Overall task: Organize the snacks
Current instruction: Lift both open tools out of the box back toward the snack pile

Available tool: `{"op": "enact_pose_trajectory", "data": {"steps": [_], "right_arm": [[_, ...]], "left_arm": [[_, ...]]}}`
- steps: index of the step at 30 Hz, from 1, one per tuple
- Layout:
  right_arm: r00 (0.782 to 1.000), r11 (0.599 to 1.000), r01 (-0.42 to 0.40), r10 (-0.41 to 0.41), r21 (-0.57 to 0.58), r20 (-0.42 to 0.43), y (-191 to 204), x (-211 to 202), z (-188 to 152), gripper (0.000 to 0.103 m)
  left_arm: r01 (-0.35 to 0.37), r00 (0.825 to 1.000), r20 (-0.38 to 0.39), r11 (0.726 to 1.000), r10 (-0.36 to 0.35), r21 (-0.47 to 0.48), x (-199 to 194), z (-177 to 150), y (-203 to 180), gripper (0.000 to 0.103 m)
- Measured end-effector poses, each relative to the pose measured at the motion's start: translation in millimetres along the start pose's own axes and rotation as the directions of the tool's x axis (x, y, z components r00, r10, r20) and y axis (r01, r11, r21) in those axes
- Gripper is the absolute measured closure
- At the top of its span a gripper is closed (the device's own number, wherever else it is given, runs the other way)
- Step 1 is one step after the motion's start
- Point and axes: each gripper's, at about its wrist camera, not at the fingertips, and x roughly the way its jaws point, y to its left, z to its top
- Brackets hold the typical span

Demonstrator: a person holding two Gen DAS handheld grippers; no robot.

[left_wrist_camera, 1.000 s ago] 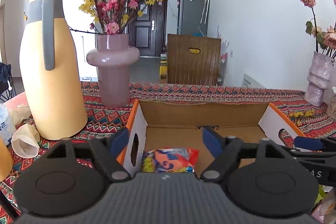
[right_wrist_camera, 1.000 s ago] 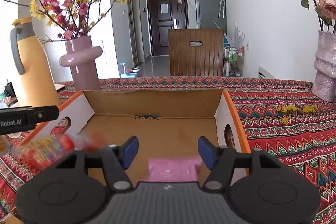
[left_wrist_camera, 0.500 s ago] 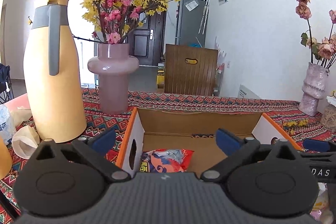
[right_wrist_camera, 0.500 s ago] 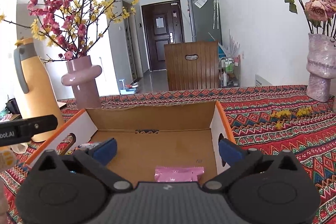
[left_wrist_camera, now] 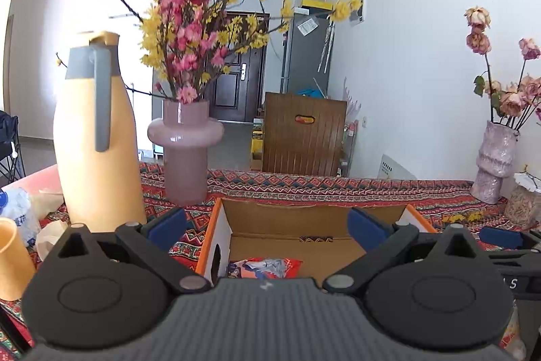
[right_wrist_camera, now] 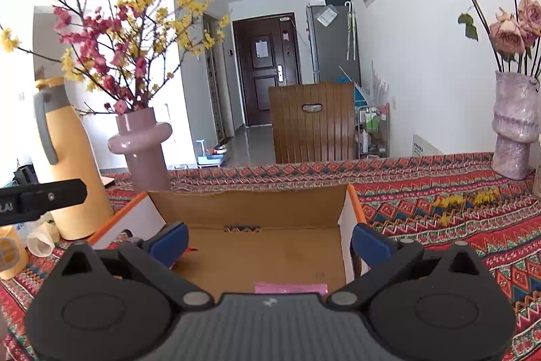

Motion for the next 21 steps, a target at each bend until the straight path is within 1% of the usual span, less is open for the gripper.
{"op": "enact_pose_trajectory", "data": {"steps": [6, 10, 15, 21], "right_arm": [[0.999, 0.999, -0.016, 0.017, -0.04, 0.027, 6.5, -29.7, 2.7, 0.0], [0.999, 0.998, -0.026, 0.028, -0.05, 0.034, 5.7, -52.6, -2.3, 0.0], [1.0, 0.998, -0.029, 0.03, -0.061, 0.011, 0.6, -74.5, -18.5, 0.0], [0.999, 0.999, -0.022, 0.021, -0.043, -0.024, -12.6, -92.7, -43.9, 0.0]], "left_arm": [[0.013, 1.0, -0.004, 1.0, -0.013, 0.007, -20.5, 1.1, 5.5, 0.0], [0.018, 1.0, -0.007, 1.0, -0.018, 0.009, -35.2, -5.8, 11.2, 0.0], [0.012, 1.0, -0.026, 1.0, -0.011, 0.012, -48.9, -18.9, 20.3, 0.0], [0.0, 0.998, -0.064, 1.0, 0.001, 0.014, -58.2, -38.5, 32.5, 0.0]]}}
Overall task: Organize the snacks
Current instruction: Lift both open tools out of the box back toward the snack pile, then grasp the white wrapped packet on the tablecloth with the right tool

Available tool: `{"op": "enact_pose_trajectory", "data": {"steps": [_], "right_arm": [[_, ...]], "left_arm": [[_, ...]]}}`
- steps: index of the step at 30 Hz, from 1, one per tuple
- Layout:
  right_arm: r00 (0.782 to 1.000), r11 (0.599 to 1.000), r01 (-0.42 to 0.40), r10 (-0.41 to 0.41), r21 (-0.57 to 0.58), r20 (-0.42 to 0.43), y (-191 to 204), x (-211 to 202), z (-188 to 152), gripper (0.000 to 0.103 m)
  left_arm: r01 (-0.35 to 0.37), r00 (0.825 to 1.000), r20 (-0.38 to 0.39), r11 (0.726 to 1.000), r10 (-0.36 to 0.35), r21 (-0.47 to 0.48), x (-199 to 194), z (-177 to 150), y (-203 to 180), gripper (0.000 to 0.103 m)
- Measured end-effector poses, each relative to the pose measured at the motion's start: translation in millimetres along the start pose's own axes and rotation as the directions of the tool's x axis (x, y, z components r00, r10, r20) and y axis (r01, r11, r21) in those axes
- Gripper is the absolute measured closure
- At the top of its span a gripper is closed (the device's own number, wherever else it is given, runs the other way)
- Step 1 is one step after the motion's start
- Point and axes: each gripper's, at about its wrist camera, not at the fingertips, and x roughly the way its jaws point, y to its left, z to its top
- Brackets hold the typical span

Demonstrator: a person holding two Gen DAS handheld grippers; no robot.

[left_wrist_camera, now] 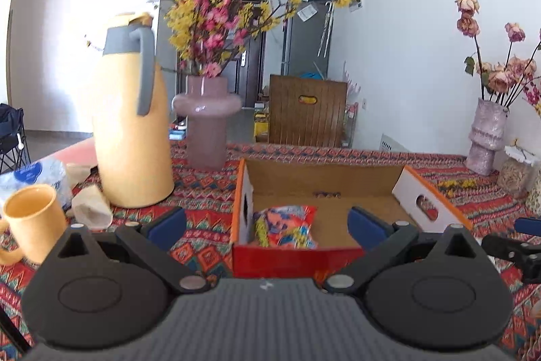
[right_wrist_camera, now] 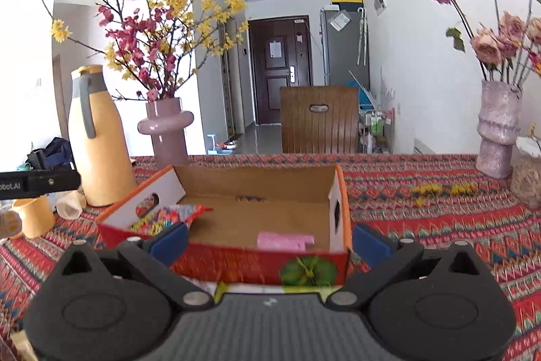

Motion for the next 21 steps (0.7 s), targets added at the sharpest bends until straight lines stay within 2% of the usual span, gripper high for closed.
{"op": "enact_pose_trajectory", "data": {"steps": [10, 21], "right_arm": [[0.998, 0.997, 0.054, -0.052, 0.048, -0.045, -23.2, -5.6, -36.8, 0.0], [0.994, 0.993, 0.08, -0.074, 0.082, -0.08, -33.8, 1.2, -56.3, 0.0]], "left_arm": [[-0.017, 0.998, -0.056, 0.999, 0.016, -0.029, 11.4, -34.2, 17.4, 0.0], [-0.014, 0.999, -0.034, 0.999, 0.013, -0.037, 18.5, -50.4, 21.1, 0.0]]}}
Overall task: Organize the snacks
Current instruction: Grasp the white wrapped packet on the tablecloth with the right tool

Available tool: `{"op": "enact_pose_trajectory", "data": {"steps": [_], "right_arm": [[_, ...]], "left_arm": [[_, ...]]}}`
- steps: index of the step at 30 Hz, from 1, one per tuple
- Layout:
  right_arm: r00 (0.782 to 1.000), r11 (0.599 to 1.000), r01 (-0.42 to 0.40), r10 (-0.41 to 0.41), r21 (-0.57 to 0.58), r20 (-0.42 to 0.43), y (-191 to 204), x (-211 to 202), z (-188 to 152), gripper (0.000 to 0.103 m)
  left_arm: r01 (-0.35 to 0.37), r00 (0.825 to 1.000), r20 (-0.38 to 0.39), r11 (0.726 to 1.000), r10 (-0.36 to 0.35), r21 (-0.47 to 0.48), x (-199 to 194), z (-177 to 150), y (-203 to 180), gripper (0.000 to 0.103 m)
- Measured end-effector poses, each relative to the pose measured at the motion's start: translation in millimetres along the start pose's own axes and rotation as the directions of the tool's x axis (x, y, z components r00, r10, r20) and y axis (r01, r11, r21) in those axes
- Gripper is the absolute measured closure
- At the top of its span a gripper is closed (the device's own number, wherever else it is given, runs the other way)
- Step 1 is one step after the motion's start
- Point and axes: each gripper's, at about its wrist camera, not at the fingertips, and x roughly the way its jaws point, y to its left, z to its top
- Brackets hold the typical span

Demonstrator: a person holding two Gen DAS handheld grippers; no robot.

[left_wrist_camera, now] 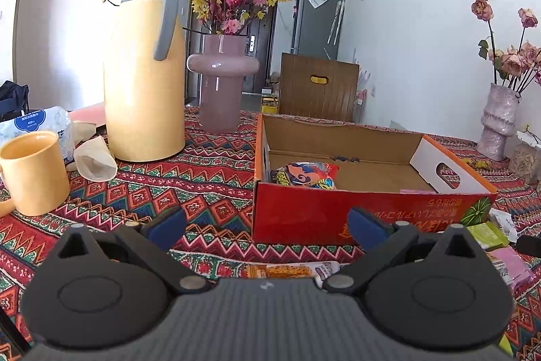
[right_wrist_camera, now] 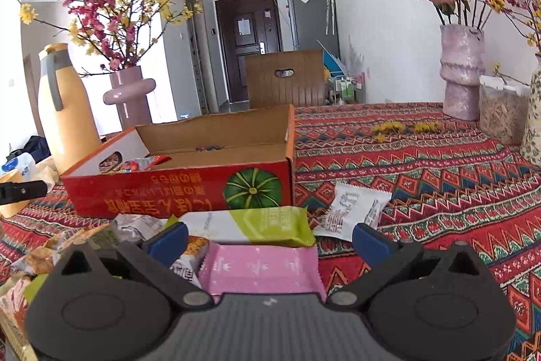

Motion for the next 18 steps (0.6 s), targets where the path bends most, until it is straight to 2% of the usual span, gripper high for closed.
{"op": "enact_pose_trajectory", "data": {"steps": [18], "right_arm": [[1.0, 1.0, 0.005, -0.005, -0.008, -0.024, 3.7, 3.9, -1.5, 0.0]], "left_arm": [[0.006, 1.0, 0.003, 1.0, -0.006, -0.001, -1.0, -2.6, -0.6, 0.0]]}}
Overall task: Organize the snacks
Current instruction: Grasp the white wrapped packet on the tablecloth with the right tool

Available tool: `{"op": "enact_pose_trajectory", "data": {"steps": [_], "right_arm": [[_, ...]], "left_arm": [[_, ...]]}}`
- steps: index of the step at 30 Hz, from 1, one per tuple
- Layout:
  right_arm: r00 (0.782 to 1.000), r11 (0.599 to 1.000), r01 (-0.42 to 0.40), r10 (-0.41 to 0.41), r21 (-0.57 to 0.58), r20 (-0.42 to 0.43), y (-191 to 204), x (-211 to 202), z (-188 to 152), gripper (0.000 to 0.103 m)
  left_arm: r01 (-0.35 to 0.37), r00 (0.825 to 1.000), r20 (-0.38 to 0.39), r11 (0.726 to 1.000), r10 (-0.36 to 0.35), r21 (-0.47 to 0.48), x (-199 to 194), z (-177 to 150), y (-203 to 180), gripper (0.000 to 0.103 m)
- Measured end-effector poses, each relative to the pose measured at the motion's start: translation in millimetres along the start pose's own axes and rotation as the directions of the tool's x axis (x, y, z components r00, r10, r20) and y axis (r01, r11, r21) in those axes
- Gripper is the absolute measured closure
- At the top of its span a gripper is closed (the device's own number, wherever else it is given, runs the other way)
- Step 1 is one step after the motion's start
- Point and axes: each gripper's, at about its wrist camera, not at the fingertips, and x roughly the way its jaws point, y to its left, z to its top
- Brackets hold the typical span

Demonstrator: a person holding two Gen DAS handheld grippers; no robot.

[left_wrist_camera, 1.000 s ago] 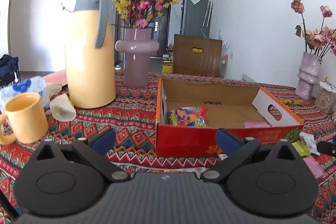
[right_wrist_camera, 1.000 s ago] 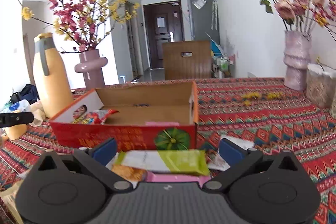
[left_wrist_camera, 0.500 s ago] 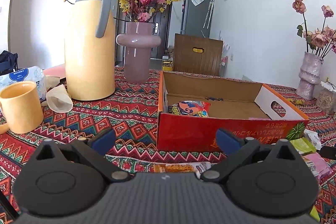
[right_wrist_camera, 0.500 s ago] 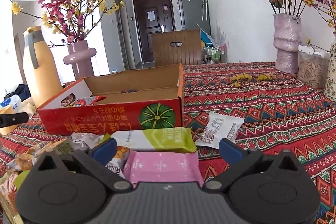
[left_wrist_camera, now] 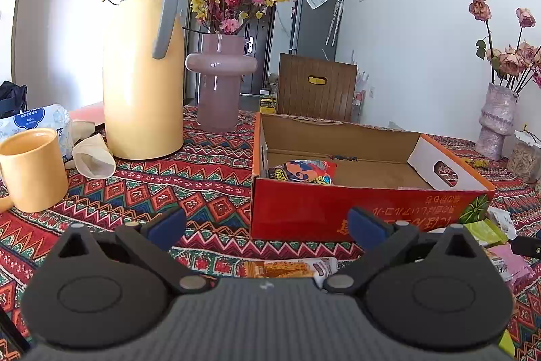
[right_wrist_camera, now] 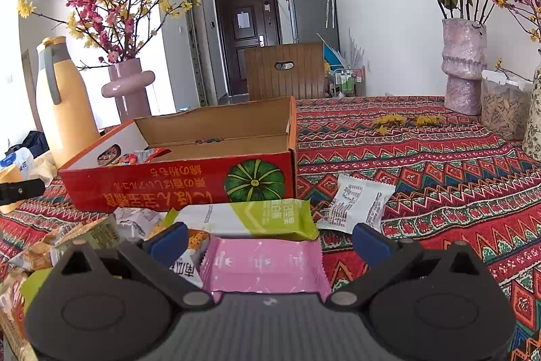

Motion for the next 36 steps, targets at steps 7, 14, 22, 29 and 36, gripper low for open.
{"op": "enact_pose_trajectory", "data": {"steps": [7, 14, 22, 29, 36], "right_arm": [[1.0, 1.0, 0.001, -0.001, 0.007, -0.002, -3.8, -2.1, 0.9, 0.0], [0.998, 0.998, 0.067, -0.067, 0.006, -0.009, -23.6, -5.4, 2.8, 0.0], [0.99, 0.991, 0.13, -0.13, 0.004, -0.056, -49.4, 22.8, 30.5, 0.005], [0.974, 0.985, 0.172, -0.166, 0.029, -0.157, -61.7, 75.2, 49.3, 0.025], [0.952, 0.973, 0.227, -0.214, 0.034, -0.219, -67.8, 95.5, 38.4, 0.048]], "left_arm": [[0.001, 1.0, -0.001, 1.0, -0.001, -0.006, 0.1, -1.4, 0.2, 0.0], [0.002, 1.0, -0.006, 1.0, -0.002, -0.012, 0.6, -1.3, 1.3, 0.0], [-0.006, 1.0, -0.014, 1.0, 0.006, -0.014, 1.4, -1.7, 0.6, 0.0], [-0.005, 1.0, -0.017, 1.0, 0.004, -0.016, 1.7, -1.6, 1.7, 0.0], [0.001, 1.0, -0.016, 1.0, -0.002, -0.03, 1.4, -1.1, 4.3, 0.0]]}}
